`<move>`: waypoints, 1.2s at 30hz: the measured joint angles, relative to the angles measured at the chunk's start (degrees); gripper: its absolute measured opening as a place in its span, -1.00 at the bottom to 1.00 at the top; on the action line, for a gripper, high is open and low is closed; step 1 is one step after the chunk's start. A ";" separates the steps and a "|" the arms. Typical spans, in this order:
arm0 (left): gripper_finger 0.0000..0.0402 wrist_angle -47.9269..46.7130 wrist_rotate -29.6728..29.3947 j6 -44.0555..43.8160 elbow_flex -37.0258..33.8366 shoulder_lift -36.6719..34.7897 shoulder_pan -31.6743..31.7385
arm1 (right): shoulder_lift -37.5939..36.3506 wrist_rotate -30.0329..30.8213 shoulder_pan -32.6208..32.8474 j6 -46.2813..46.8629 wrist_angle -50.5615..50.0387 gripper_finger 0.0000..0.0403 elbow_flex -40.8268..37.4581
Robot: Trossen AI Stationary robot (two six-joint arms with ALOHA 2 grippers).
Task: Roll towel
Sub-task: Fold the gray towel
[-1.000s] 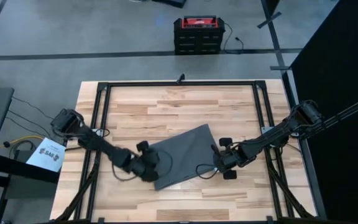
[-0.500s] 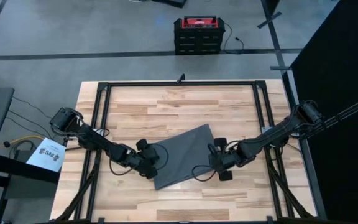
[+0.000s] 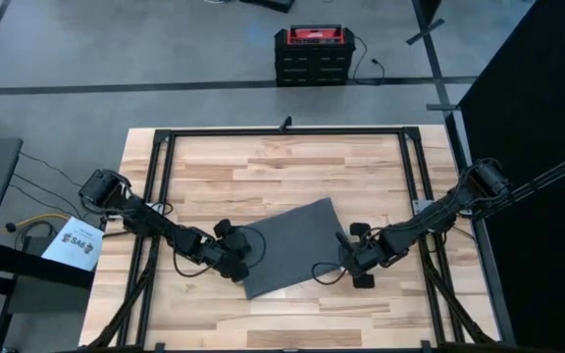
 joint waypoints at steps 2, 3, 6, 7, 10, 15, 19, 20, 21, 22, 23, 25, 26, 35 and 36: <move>-0.93 0.16 -0.04 0.02 0.00 0.00 0.00 | -0.04 -0.26 0.84 0.43 -0.23 -1.00 0.00; -0.93 0.27 -0.04 0.06 -0.02 0.01 0.00 | -0.04 -0.26 1.09 0.43 -0.27 -1.00 0.00; -0.93 0.34 -0.07 0.08 -0.04 0.02 0.00 | -0.04 -0.48 1.04 0.39 -2.90 -1.00 1.20; -0.93 0.37 -0.09 0.11 -0.05 0.02 0.00 | -0.04 -0.44 1.01 0.32 -4.62 -1.00 2.01; -0.93 0.42 -0.11 0.22 -0.07 0.04 0.00 | -0.04 1.10 1.03 -1.25 -8.63 -1.00 4.50; -0.93 1.22 -0.24 1.63 -0.20 0.09 0.00 | -0.04 5.68 -0.84 -5.05 -4.46 -1.00 4.79; -0.93 1.27 -0.34 1.22 -0.22 0.11 -0.11 | -0.02 6.14 -3.22 -6.04 3.01 -1.00 0.52; -0.93 1.27 -0.36 1.20 -0.22 0.11 -0.12 | 0.01 5.89 -3.43 -5.63 3.76 -1.00 -0.44; -0.93 1.27 -0.37 1.18 -0.22 0.11 -0.13 | 0.05 5.65 -3.45 -4.83 4.70 -1.00 -1.29; -0.93 1.27 -0.37 1.14 -0.22 0.11 -0.13 | 0.05 5.35 -3.40 -4.15 5.47 -1.00 -2.03; -0.93 1.27 -0.39 0.96 -0.22 0.11 -0.13 | 0.03 4.91 -3.17 -3.40 6.30 -1.00 -2.77; -0.93 1.33 -0.70 0.51 -0.22 0.13 -0.13 | 0.00 4.83 -2.70 -2.93 7.34 -1.00 -3.41; -0.93 1.35 -1.04 0.31 -0.22 0.15 -0.15 | 0.00 4.85 -2.49 -2.99 7.44 -1.00 -3.41; -0.93 1.91 -0.71 4.97 1.44 -2.54 -0.16 | -3.10 9.06 -3.27 -9.10 6.80 -1.00 -1.36; -0.93 1.92 -0.61 6.22 1.92 -3.57 -0.29 | -3.60 9.92 -3.90 -10.03 6.69 -1.00 -1.36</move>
